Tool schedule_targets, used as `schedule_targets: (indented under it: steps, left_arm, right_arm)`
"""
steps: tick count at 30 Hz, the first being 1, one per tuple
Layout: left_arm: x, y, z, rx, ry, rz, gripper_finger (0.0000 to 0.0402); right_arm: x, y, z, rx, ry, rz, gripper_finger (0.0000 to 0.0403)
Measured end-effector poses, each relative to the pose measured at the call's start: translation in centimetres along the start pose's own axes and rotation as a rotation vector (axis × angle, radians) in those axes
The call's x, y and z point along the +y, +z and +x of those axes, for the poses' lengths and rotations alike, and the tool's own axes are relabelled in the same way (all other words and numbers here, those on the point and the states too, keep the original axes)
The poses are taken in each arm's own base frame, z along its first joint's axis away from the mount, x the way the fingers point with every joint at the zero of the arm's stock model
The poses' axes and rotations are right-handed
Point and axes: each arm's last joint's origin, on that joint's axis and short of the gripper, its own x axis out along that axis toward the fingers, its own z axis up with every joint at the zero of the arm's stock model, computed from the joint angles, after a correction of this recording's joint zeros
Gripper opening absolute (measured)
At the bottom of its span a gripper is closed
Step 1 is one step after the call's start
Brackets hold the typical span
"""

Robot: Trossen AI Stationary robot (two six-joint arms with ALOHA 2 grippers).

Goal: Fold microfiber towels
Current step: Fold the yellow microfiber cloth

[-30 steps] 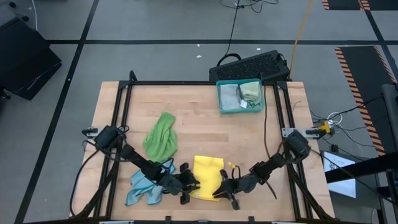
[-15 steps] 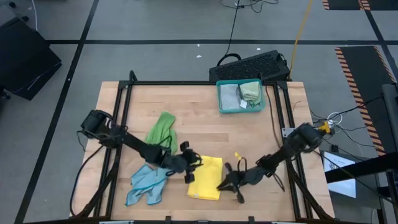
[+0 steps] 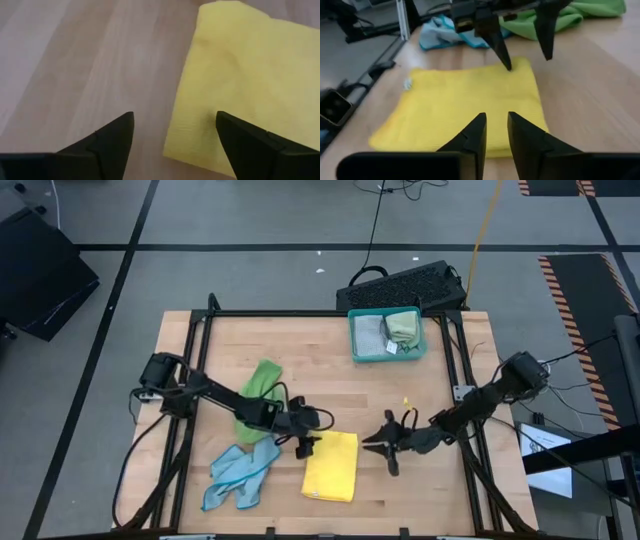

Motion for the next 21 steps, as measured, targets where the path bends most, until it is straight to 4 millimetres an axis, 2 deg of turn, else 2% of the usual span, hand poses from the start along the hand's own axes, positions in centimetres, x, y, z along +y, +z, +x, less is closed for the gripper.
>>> schedule_targets:
  steps: [4,9,15,21]
  left_arm:
    - [0.2,0.3,0.1,0.015,-0.117,0.005,0.0284]
    - [0.4,-0.1,0.8,0.046,-0.165,0.006,0.0238]
    - [0.3,-0.4,1.5,0.046,-0.169,0.034,0.0142]
    - [0.3,-0.7,1.8,0.053,-0.160,0.086,0.0026]
  right_arm:
    - [-0.3,0.6,0.4,-0.015,-0.021,0.040,0.0090]
    - [-1.1,1.5,1.8,0.038,-0.029,0.191,0.0128]
    - [-1.4,2.5,3.4,0.183,-0.074,0.258,0.0185]
    - [-1.7,3.5,4.2,0.210,-0.121,0.240,0.0225]
